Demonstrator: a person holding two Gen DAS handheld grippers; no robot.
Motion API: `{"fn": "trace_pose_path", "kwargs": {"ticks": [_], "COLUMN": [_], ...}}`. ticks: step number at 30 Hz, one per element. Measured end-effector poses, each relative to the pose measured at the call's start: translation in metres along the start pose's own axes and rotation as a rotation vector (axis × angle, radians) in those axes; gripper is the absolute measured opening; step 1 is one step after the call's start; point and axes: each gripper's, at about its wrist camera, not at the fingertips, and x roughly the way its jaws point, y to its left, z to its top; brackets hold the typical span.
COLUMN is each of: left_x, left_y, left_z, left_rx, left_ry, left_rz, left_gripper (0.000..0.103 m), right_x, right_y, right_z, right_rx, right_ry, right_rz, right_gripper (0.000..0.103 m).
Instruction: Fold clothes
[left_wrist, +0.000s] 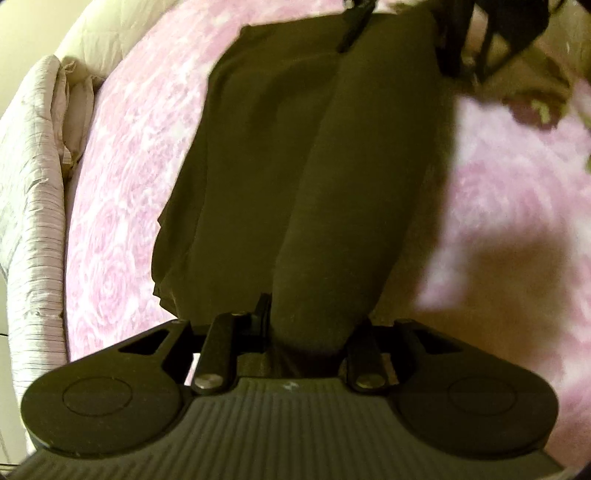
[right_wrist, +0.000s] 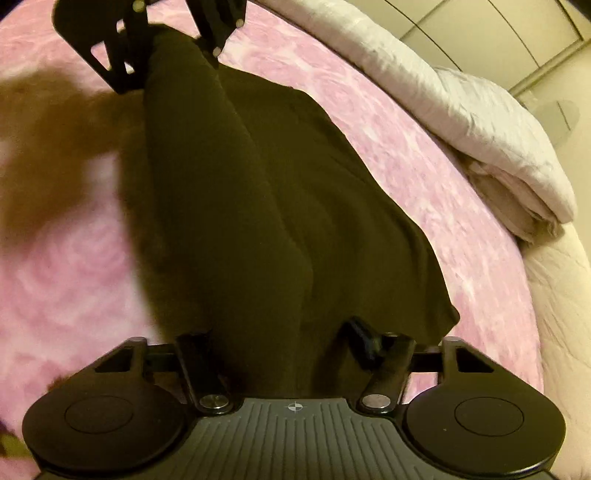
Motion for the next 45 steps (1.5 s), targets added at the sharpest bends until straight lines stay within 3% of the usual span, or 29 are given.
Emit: {"fn": "trace_pose_path", "kwargs": {"ticks": [2,5,9,15,22,32,37,45], "left_x": [0.005,0.0,-0.022,-0.111,-0.204,-0.271,-0.287,-0.261], "left_y": [-0.008,-0.012,0.004,0.033,0.043,0.044,0.038,0.029], "left_z": [0.002,-0.001,-0.001,-0.002,-0.011,-0.012,0.01,0.11], "left_rx": [0.056,0.079,0.05,-0.032,-0.051,-0.034,0.0,0.082], "left_ry": [0.035,0.059,0.05,0.008,-0.029,-0.1,-0.131,-0.183], "left_rz": [0.022,0.027,0.028,0.044,0.043,0.085,0.095,0.054], "left_gripper": [0.034,0.018,0.015,0.014,0.014,0.014,0.014,0.014], "right_x": [-0.006,-0.013,-0.034,-0.102,-0.203,-0.286,-0.305,-0.328], "right_y": [0.0,-0.009,-0.027,-0.052,-0.052,-0.048,-0.057,-0.095], "right_z": [-0.001,0.002,0.016,0.048,0.067,0.076,0.061,-0.012], "right_rx": [-0.013,0.009,0.045,0.047,0.101,0.167,0.184,0.265], "right_ry": [0.0,0.02,0.043,0.048,0.062,0.062,0.074,0.123], "right_rz": [0.018,0.032,0.013,-0.018,-0.061,-0.158,-0.202,-0.256], "right_gripper": [0.026,0.022,0.019,0.018,0.018,0.018,0.018,0.018]}}
